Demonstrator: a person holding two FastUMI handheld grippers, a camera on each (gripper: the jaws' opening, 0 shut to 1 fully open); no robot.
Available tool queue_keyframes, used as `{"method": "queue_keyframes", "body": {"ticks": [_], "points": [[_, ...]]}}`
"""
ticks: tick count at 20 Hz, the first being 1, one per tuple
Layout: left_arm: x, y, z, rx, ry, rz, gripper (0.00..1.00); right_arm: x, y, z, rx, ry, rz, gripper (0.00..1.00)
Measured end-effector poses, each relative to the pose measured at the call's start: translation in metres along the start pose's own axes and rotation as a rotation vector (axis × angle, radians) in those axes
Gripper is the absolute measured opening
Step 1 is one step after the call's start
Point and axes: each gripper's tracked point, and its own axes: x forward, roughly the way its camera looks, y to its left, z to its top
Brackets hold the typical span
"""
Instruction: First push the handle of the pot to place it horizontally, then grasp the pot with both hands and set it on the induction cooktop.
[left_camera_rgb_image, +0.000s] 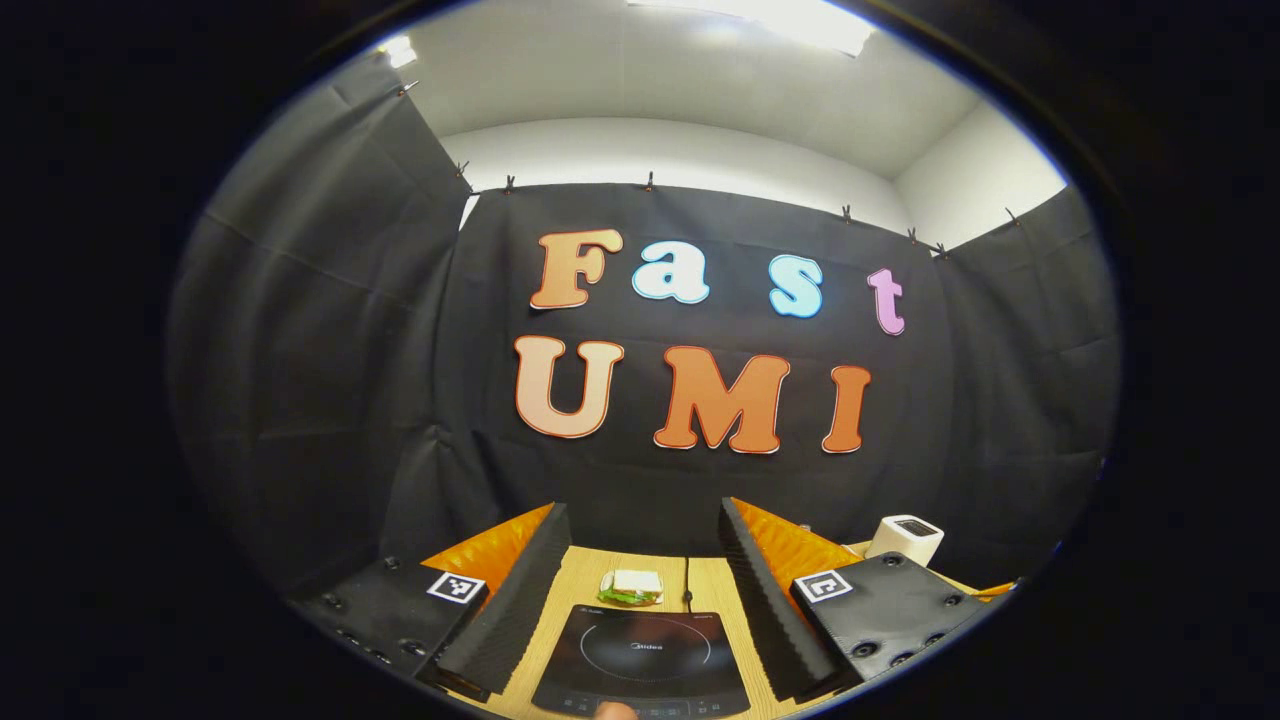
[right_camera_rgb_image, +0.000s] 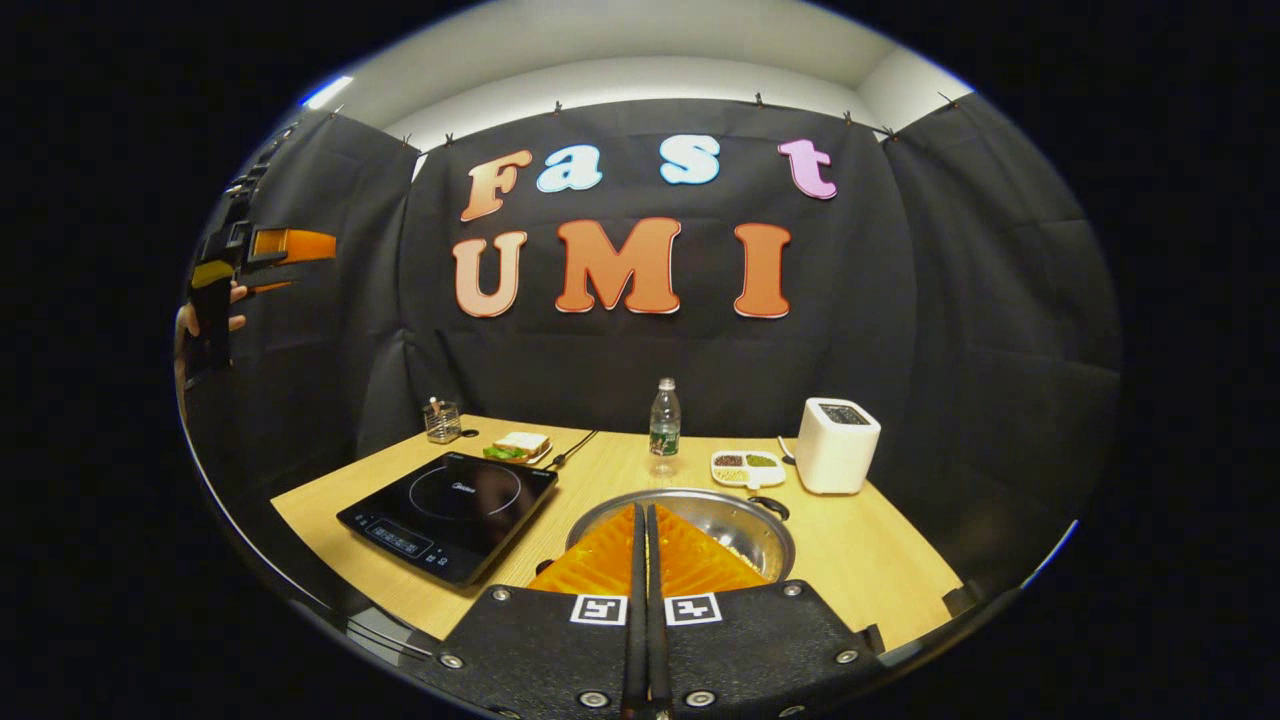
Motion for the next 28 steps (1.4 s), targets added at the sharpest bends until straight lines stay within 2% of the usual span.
{"method": "queue_keyframes", "body": {"ticks": [10,17,22,28], "points": [[-0.004,0.017,-0.010,0.032,0.014,0.030,0.97,0.004,0.032,-0.091,-0.034,0.125,0.060,0.00],[-0.005,0.010,-0.019,0.024,0.026,0.001,0.98,0.020,0.045,-0.139,-0.042,0.205,0.091,0.00],[-0.002,0.015,-0.024,0.029,0.038,0.001,0.97,0.038,0.055,-0.161,-0.024,0.244,0.107,0.00],[-0.006,0.023,-0.026,0.031,0.031,-0.005,0.97,0.062,0.061,-0.168,-0.012,0.288,0.084,0.00]]}}
